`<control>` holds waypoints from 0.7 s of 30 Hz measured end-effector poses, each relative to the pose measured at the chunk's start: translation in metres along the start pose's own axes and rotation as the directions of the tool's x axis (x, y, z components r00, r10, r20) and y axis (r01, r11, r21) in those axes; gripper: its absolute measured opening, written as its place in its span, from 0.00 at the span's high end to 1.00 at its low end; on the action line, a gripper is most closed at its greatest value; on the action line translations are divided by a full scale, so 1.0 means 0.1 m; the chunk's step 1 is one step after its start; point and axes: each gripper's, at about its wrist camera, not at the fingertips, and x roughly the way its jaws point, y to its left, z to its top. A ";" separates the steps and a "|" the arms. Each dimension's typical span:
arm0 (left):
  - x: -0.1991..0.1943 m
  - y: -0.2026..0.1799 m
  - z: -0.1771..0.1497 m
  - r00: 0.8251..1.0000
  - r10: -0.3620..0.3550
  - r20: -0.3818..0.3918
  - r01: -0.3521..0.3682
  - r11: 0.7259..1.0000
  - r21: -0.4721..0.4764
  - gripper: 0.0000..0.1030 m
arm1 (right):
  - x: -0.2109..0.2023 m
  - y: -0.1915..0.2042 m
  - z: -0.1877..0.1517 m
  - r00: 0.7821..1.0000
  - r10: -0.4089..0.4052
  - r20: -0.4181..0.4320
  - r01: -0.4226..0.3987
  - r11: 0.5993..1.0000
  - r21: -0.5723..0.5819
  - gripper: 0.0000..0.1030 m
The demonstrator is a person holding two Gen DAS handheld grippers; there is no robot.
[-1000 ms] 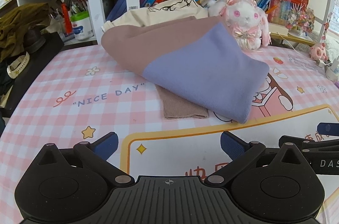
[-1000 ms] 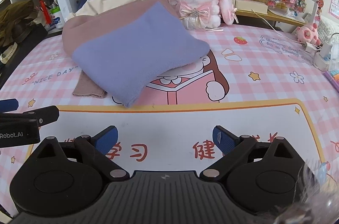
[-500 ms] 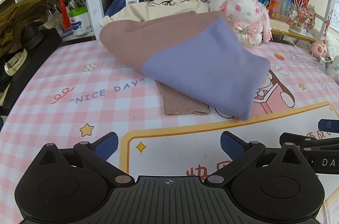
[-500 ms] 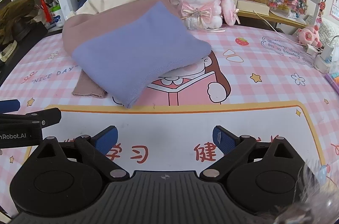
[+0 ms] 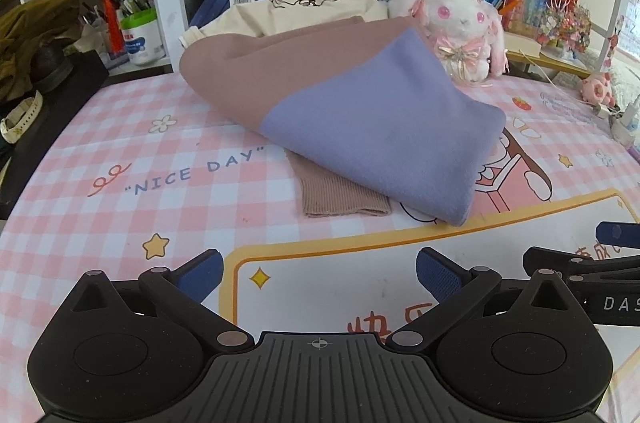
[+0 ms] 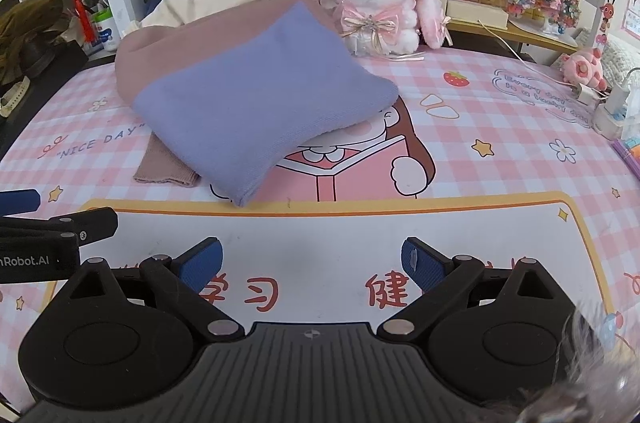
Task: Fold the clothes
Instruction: 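Move both grippers toward the folded lavender-and-mauve sweater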
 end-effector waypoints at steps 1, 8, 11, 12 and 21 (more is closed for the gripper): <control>0.00 0.00 0.00 1.000 0.000 0.001 0.000 1.000 -0.001 0.00 | 0.00 0.00 0.00 1.000 0.000 0.000 0.000 1.000 0.000 0.06; -0.02 0.01 0.01 1.000 0.002 0.008 -0.002 1.000 -0.002 0.00 | 0.00 0.02 0.00 1.000 0.002 -0.001 -0.002 1.000 -0.006 0.06; -0.04 0.01 0.01 1.000 0.002 0.015 -0.002 1.000 0.002 0.00 | -0.01 0.03 0.00 1.000 0.001 0.001 -0.001 1.000 -0.007 0.06; -0.04 0.01 0.01 1.000 0.000 0.016 0.000 1.000 0.004 0.00 | -0.01 0.03 -0.01 1.000 0.001 0.001 -0.001 1.000 -0.007 0.06; -0.06 0.00 0.00 1.000 -0.015 0.023 0.015 1.000 0.012 0.00 | -0.03 0.04 -0.02 1.000 -0.002 0.008 0.002 1.000 -0.008 0.06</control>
